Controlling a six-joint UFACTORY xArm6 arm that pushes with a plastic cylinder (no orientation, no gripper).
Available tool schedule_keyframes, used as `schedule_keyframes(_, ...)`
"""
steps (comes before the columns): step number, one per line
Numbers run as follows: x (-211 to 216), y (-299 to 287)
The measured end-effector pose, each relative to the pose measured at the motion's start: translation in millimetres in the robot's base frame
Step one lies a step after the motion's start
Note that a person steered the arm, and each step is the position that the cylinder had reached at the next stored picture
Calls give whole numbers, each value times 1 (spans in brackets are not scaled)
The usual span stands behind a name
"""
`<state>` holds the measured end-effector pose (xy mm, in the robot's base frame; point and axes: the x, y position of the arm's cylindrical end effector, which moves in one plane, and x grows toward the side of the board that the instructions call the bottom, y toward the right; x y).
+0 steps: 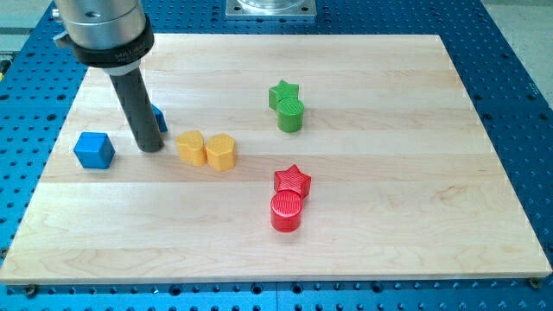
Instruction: Slightly push the yellow blocks to the right
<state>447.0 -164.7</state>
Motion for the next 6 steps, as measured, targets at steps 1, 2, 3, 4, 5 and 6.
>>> schedule_keyframes(1, 12, 18)
schedule_keyframes(2, 12, 51)
schedule_keyframes(3, -6, 63)
schedule_keyframes(4, -55, 61)
schedule_keyframes(5, -84, 44)
schedule_keyframes(6, -57, 6)
